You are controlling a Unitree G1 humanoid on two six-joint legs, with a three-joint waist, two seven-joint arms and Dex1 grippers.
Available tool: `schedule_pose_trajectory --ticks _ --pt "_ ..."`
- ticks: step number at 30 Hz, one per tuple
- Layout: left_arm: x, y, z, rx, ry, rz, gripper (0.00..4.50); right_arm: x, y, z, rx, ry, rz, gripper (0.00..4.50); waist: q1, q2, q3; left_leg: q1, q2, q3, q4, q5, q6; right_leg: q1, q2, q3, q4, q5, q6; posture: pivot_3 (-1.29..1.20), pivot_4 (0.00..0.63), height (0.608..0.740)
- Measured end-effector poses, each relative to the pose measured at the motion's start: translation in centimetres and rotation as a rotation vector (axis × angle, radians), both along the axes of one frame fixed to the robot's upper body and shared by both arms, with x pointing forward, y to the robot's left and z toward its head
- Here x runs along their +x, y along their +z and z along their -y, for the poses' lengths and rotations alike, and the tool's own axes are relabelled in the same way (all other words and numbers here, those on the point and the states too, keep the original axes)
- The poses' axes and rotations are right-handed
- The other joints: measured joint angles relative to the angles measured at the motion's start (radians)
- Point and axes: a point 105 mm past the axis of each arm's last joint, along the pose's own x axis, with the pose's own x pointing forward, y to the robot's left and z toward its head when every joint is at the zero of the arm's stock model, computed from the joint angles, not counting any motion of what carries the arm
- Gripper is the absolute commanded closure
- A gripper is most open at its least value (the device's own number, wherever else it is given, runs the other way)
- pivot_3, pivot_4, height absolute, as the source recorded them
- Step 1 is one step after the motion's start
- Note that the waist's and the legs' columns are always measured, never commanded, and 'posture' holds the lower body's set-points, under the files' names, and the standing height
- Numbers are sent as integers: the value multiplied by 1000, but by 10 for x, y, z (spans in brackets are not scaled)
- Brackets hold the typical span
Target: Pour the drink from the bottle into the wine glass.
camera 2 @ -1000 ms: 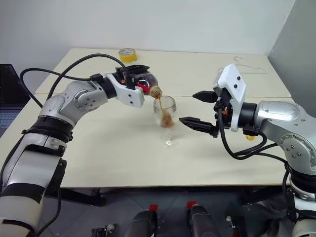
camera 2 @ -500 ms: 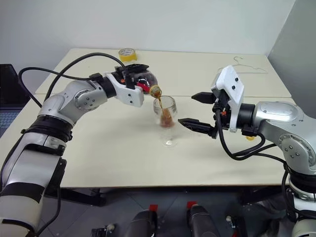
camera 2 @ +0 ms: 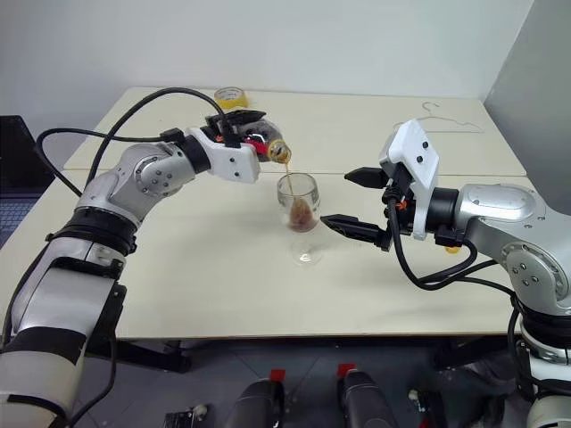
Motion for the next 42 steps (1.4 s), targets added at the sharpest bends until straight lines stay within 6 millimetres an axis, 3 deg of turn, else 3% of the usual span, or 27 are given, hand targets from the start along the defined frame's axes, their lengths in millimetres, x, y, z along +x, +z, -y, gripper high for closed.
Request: schedule_pose_trajectory --ticks 7,14,17,24,29,34,42 --pt "3 -1 -3 -145 10 -92 2178 0 -1 -1 -3 4 -2 0 0 0 0 0 0 0 0 0 0 0 0 0 0 0 0 0 150 740" --pt "8 14 -3 -480 -7 -232 2178 0 0 -1 -1 10 2 0 0 0 0 -1 0 -1 1 0 0 0 0 -1 0 0 0 0 150 740" --pt "9 19 -18 -668 13 -287 2178 0 -1 -1 -2 16 -3 0 -4 0 0 0 0 -1 1 0 0 0 0 -1 0 0 0 0 150 740" --pt "12 -29 -75 -1090 217 -539 2178 4 -5 -2 -10 32 -29 0 -8 0 0 0 0 -2 1 0 0 1 0 -1 1 0 0 0 150 740" --pt "5 -50 -112 -1284 372 -590 2178 15 7 3 16 10 2 0 -3 0 0 0 0 -2 1 0 0 1 0 -2 0 0 0 0 150 740" --pt "-11 -82 -145 -1368 536 -603 2178 20 12 0 21 14 24 0 -2 0 0 1 0 -3 1 0 0 1 0 -2 0 0 0 0 150 740" --pt "-33 -123 -176 -1438 720 -597 2178 18 15 -12 11 91 30 0 1 0 0 1 1 -3 1 0 0 2 0 -3 0 1 0 0 150 740"
